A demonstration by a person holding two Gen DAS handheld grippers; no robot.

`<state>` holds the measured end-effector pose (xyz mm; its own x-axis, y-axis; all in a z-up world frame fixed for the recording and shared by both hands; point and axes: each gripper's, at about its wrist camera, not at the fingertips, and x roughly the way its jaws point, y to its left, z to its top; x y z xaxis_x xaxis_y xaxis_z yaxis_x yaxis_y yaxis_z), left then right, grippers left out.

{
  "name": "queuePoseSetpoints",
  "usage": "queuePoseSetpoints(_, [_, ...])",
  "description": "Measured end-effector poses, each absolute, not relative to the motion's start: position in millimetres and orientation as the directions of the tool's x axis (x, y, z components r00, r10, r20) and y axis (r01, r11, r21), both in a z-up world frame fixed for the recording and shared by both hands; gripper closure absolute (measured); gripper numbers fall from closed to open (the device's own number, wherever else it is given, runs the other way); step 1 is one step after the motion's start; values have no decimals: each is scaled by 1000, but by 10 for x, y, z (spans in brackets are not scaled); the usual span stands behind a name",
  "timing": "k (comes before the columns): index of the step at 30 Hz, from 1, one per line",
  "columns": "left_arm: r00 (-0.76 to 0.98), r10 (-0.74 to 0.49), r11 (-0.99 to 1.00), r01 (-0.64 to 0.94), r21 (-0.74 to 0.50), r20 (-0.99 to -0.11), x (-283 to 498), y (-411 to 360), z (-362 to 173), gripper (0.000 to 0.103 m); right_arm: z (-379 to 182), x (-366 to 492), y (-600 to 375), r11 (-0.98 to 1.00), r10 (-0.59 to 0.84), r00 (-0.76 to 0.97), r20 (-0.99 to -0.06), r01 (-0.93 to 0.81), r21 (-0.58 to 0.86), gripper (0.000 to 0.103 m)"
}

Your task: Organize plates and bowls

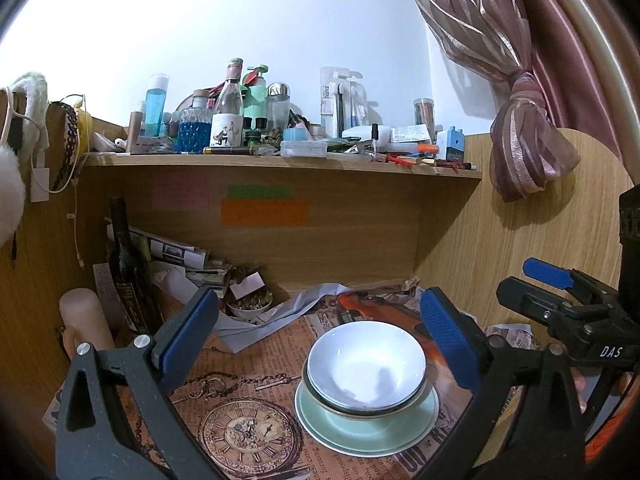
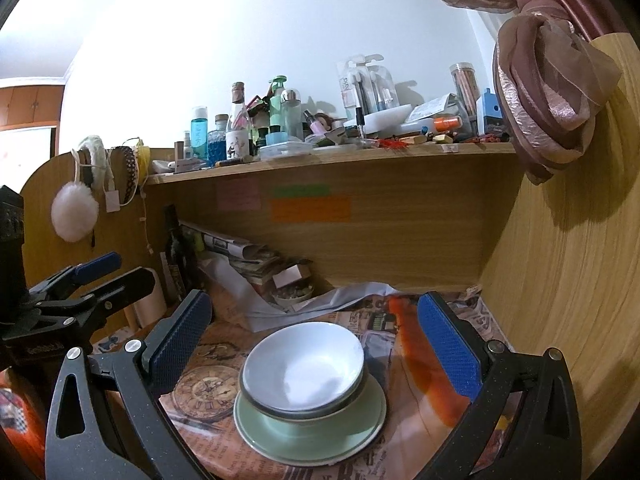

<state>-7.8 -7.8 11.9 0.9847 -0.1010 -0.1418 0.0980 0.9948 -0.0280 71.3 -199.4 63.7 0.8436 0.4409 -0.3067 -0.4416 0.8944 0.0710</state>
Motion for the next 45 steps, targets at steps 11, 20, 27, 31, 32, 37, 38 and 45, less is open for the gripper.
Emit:
queuePoseSetpoints(11, [984,-98,995,93,-37,-151,-34,-71,92,0,631,736,-1999,891,447,839,-310,-447,76,0])
queuePoseSetpoints(20, [983,-100,995,95,-44,-156,-22,-56,86,0,626,738,-1958,892,447,838,-314,-446,80,0])
queuePoseSetpoints(27, [981,-111,993,106,-42,-160,-11,-64,82,0,624,729,-1938,893,445,839,-314,-442,83,0])
queuePoseSetpoints(31, [981,-114,993,109,-39,-160,-7,-70,76,0,621,742,-1958,892,447,837,-315,-445,82,0])
queuePoseSetpoints(32, [980,-117,993,112,-38,-160,-1,-70,74,0,621,743,-1962,892,446,838,-315,-445,82,0])
queuePoseSetpoints(37, [976,-136,990,129,-47,-171,43,-44,71,0,614,733,-1933,895,440,840,-318,-437,86,0])
queuePoseSetpoints(38, [976,-134,991,127,-51,-169,49,-43,69,0,613,736,-1940,895,441,840,-318,-437,86,0])
queuePoseSetpoints(45, [970,-154,988,146,-56,-189,112,-59,47,0,583,737,-1908,902,428,843,-325,-423,89,0])
